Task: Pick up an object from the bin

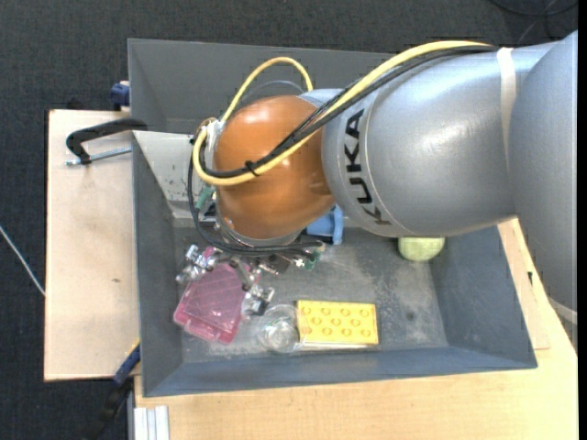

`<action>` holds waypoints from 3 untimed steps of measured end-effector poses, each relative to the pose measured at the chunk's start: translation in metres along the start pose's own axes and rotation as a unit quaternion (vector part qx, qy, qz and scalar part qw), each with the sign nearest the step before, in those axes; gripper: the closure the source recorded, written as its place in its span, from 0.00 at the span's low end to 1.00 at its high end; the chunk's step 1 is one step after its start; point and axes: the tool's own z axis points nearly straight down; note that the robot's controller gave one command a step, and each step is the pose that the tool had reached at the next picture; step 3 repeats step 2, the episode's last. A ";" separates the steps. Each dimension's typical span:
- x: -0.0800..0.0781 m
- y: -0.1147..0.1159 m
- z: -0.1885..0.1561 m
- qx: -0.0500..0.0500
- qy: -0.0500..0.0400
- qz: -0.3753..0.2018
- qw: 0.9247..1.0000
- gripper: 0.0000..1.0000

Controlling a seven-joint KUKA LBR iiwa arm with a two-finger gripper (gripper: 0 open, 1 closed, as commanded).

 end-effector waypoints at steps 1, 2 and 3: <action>0.000 0.000 0.000 0.000 0.000 0.000 1.000 1.00; 0.004 -0.010 -0.043 -0.001 0.001 0.004 1.000 1.00; 0.004 -0.010 -0.043 -0.001 0.001 0.004 1.000 1.00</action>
Offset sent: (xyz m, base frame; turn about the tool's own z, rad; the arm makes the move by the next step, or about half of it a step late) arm 0.0084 -0.0130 0.0557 0.0091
